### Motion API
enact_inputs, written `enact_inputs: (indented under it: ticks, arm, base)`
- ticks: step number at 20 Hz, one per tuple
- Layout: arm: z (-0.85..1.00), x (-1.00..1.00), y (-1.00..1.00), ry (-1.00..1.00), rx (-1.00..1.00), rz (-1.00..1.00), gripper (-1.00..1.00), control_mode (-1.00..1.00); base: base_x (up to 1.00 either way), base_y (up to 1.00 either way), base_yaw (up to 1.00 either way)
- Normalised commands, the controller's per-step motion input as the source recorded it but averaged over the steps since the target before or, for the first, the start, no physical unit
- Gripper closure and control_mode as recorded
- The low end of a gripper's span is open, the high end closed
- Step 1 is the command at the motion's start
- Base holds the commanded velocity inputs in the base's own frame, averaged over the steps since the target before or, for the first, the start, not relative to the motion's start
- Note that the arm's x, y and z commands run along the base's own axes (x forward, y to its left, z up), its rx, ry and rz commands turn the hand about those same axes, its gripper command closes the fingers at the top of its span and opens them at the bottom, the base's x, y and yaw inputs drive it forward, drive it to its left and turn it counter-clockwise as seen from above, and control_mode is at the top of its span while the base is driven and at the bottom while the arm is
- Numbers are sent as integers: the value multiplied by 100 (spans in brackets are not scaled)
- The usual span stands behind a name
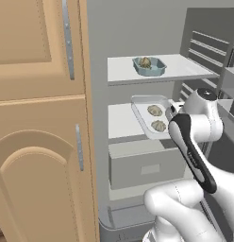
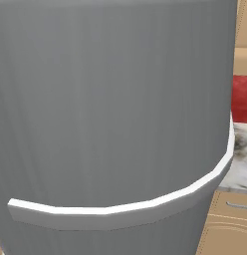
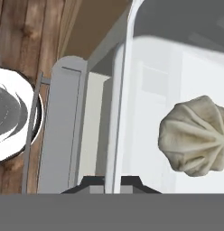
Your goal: Place two dumplings into each of the tupperware containers and then place the containers in the fridge.
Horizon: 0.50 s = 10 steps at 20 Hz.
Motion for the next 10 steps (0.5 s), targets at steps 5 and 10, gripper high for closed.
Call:
enact_inputs:
  ticks: [5, 10]
  arm:
    - [-22, 77, 0, -4, 5, 7, 100, -100]
    - [-7, 48, 1, 4, 2, 2, 100, -100]
  base:
    - [0, 0, 0]
    - [0, 0, 0]
